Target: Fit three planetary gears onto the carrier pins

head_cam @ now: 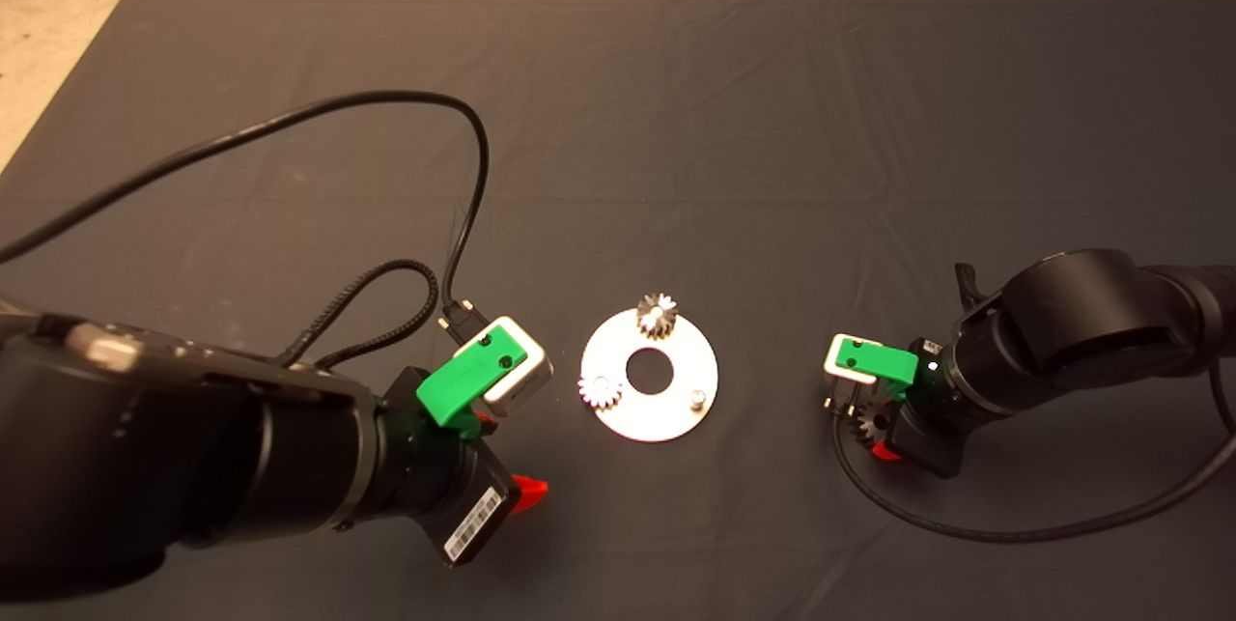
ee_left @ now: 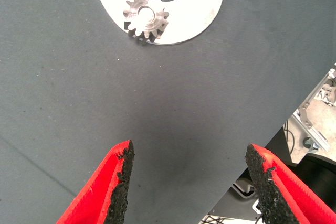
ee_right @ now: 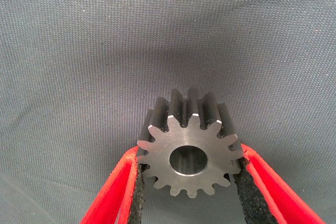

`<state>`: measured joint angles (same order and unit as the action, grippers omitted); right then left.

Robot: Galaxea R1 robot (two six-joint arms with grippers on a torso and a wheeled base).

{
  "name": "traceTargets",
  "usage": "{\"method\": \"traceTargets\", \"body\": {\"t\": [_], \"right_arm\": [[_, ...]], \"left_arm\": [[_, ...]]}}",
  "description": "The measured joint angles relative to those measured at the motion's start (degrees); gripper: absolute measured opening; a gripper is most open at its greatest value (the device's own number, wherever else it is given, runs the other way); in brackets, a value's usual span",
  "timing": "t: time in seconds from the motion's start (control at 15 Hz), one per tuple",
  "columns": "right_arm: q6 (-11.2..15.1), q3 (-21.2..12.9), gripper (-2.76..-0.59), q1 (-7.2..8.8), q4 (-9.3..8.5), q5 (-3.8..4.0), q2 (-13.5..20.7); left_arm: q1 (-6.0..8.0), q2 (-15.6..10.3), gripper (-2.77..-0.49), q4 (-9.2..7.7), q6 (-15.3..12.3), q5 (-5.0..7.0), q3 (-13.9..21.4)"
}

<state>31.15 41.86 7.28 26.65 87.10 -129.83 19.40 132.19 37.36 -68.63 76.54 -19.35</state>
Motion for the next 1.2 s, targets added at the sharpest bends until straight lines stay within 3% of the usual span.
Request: {"method": "traceTargets", "body": {"t": [0.33,0.67,0.8,1.0,1.07,1.2], "right_arm": [[0.1,-0.4,-2.31,0.00,0.17,0.24,0.0],[0.5,-4.4,-2.41,0.07,0.13,0.22,-0.5],[1.6,-6.2,-2.41,1.72,0.13,0.60,-1.7],[3.6,-7.7,-2.41,6.74,-0.09,0.71,-6.1],[3.9,-7.7,-2.41,7.73,-0.27,0.74,-8.1],[4.2,-7.7,-2.42,8.24,-0.68,0.71,-11.9]], "left_arm": [[0.00,0.0,-1.80,0.01,0.6,-0.08,0.0],[0.00,0.0,-1.80,0.00,0.6,-0.49,0.0],[0.00,0.2,-1.80,0.00,0.6,-0.52,0.0],[0.00,0.3,-1.80,0.00,0.6,-0.52,0.0],[0.00,0.3,-1.80,0.01,0.6,-0.52,0.0],[0.00,0.3,-1.80,0.01,0.6,-0.54,0.0]]}}
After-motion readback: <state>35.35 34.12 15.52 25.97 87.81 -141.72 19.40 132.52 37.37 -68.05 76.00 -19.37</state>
